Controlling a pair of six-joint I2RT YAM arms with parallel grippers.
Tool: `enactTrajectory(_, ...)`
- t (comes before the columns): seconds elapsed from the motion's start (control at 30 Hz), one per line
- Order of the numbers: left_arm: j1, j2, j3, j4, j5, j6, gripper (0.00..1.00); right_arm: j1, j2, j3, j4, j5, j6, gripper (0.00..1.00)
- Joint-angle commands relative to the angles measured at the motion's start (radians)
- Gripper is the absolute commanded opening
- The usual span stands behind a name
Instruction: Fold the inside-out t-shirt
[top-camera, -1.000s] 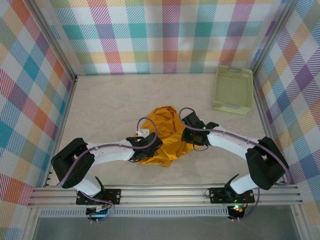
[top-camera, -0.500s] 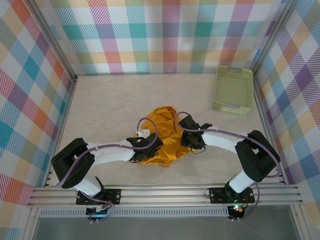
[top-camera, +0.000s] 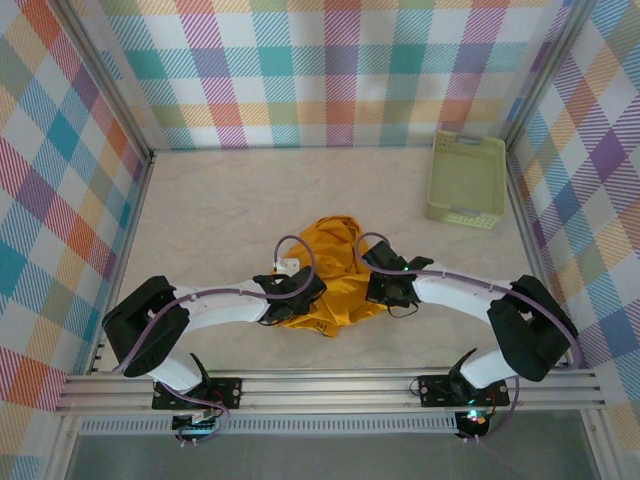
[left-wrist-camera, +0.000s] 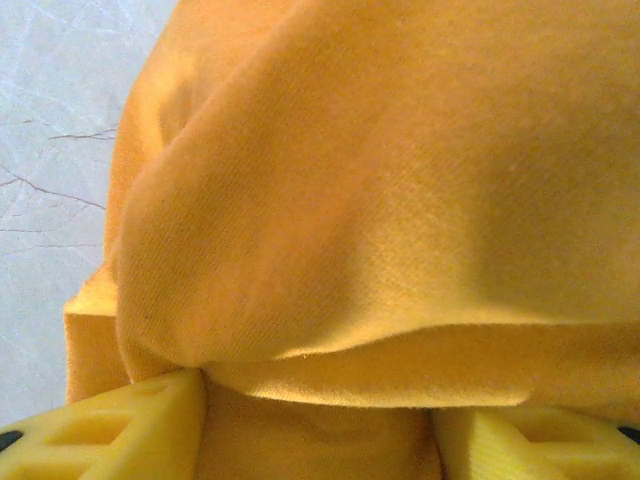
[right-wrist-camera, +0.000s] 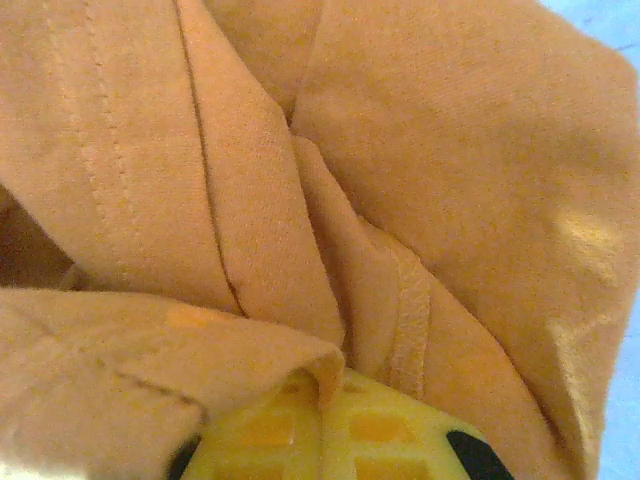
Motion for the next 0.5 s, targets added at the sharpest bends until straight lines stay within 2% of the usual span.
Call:
enactTrajectory(0.0,-0.006,-0.008,0.012,-0.04,-0.034,-0.013,0.62,-0.013,-0.097,0.003,-0.057,0.047,-0.056,0.0)
enactTrajectory(0.17,-0.001,-0.023,0.012,-0.058,-0.043,-0.019,0.62,-0.018,-0.286,-0.071,0.041,0.02,-0.157,0.0)
enactTrajectory(0.3,-0.005,-0.041,0.03,-0.059,-0.015,-0.007,0.63,-0.018,-0.367,-0.176,0.153,-0.014,-0.164,0.0)
enactTrajectory(0.37,-0.044,-0.051,0.086,-0.116,-0.049,0.004,0.65,-0.018,-0.361,-0.207,0.183,-0.025,-0.153,0.0)
enactTrajectory(0.47,-0.159,-0.067,0.204,-0.218,-0.141,0.043,0.72,-0.018,-0.35,-0.23,0.229,-0.057,-0.154,0.0)
